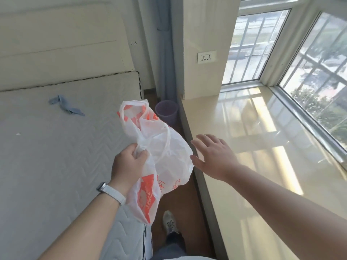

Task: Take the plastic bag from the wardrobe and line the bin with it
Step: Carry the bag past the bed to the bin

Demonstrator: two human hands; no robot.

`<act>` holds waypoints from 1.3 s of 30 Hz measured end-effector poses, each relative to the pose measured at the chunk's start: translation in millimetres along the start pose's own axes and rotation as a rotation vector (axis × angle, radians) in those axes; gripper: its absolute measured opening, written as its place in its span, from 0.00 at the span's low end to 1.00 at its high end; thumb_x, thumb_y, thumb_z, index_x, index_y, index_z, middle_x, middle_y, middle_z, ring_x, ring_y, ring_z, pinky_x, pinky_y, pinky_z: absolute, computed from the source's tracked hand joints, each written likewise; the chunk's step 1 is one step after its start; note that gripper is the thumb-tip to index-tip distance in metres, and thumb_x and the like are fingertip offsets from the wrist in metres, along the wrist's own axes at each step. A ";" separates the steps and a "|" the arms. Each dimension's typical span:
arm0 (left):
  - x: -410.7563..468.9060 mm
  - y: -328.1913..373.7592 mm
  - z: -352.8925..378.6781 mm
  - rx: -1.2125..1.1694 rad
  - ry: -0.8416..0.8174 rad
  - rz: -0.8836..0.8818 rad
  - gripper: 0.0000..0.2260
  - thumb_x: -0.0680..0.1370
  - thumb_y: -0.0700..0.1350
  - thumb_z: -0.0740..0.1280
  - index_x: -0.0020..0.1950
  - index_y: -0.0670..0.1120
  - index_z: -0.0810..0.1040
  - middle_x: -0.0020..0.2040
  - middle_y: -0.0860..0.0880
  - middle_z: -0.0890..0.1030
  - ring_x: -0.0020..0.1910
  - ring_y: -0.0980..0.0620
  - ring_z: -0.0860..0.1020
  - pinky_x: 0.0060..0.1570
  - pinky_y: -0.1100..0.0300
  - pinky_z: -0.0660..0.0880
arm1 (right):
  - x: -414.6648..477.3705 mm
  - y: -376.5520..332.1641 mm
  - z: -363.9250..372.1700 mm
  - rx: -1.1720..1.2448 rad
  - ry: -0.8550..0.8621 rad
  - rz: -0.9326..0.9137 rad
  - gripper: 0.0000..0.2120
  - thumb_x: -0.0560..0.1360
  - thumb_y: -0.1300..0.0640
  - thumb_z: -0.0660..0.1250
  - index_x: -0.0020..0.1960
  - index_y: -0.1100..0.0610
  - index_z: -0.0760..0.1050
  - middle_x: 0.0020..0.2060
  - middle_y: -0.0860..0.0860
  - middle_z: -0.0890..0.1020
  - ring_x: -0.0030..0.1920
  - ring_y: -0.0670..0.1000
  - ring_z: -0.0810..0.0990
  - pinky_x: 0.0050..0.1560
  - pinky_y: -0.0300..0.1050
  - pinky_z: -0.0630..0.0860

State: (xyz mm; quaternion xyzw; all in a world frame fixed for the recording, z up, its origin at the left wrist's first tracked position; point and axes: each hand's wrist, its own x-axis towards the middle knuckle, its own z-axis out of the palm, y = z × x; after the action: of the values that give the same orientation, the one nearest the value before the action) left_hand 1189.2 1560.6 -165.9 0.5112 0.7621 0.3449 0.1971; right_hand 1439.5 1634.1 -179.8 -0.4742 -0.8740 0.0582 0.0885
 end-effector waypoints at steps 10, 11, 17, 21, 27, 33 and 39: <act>165.3 -42.1 -2.4 -0.037 -0.018 -0.031 0.10 0.77 0.54 0.62 0.43 0.49 0.76 0.39 0.52 0.81 0.39 0.53 0.79 0.39 0.51 0.81 | 169.6 -10.1 0.4 -0.070 -0.091 -0.018 0.24 0.78 0.40 0.55 0.70 0.48 0.63 0.71 0.48 0.66 0.71 0.52 0.60 0.68 0.49 0.59; 179.4 -45.9 -4.1 -0.029 -0.020 -0.029 0.09 0.77 0.54 0.62 0.43 0.50 0.76 0.40 0.52 0.81 0.40 0.53 0.79 0.40 0.51 0.81 | 183.2 -11.0 1.4 -0.067 -0.083 -0.020 0.24 0.78 0.40 0.56 0.70 0.48 0.64 0.71 0.48 0.66 0.71 0.52 0.60 0.68 0.49 0.59; 254.5 -53.5 -8.7 0.006 -0.027 -0.028 0.10 0.78 0.51 0.63 0.38 0.50 0.72 0.35 0.54 0.78 0.36 0.54 0.77 0.32 0.59 0.70 | 255.5 -0.5 18.4 -0.038 -0.086 -0.008 0.23 0.77 0.40 0.56 0.68 0.49 0.65 0.70 0.49 0.66 0.71 0.53 0.60 0.67 0.50 0.60; 308.9 -60.3 2.0 0.024 -0.052 -0.060 0.11 0.78 0.51 0.63 0.38 0.49 0.72 0.34 0.52 0.77 0.35 0.52 0.76 0.31 0.60 0.70 | 309.4 15.9 38.8 -0.015 -0.084 -0.011 0.22 0.76 0.41 0.58 0.66 0.51 0.69 0.67 0.50 0.70 0.69 0.55 0.65 0.65 0.52 0.64; 406.3 -54.4 28.6 0.029 -0.039 -0.094 0.15 0.76 0.48 0.65 0.31 0.50 0.64 0.27 0.53 0.69 0.28 0.53 0.69 0.29 0.61 0.63 | 412.5 52.5 73.0 0.027 -0.075 -0.036 0.23 0.73 0.40 0.58 0.63 0.52 0.72 0.62 0.51 0.76 0.63 0.57 0.73 0.58 0.54 0.72; 511.7 -34.9 50.6 0.083 -0.052 -0.148 0.16 0.77 0.51 0.64 0.32 0.48 0.65 0.27 0.52 0.68 0.28 0.53 0.68 0.28 0.61 0.62 | 526.5 94.5 77.1 0.053 -0.101 -0.077 0.22 0.75 0.40 0.59 0.64 0.51 0.71 0.64 0.51 0.75 0.65 0.57 0.72 0.60 0.55 0.71; 597.2 -15.8 59.0 0.099 -0.003 -0.120 0.18 0.77 0.50 0.64 0.31 0.50 0.63 0.26 0.53 0.67 0.28 0.53 0.67 0.29 0.60 0.61 | 616.2 128.7 68.4 0.033 -0.082 -0.129 0.21 0.74 0.42 0.61 0.63 0.51 0.72 0.62 0.50 0.76 0.63 0.55 0.73 0.59 0.52 0.71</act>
State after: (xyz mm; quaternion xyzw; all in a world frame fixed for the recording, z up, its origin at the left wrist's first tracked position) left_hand 978.9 2122.5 -186.6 0.4743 0.8071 0.2939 0.1930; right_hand 1201.0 2219.9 -209.3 -0.4125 -0.9046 0.0860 0.0641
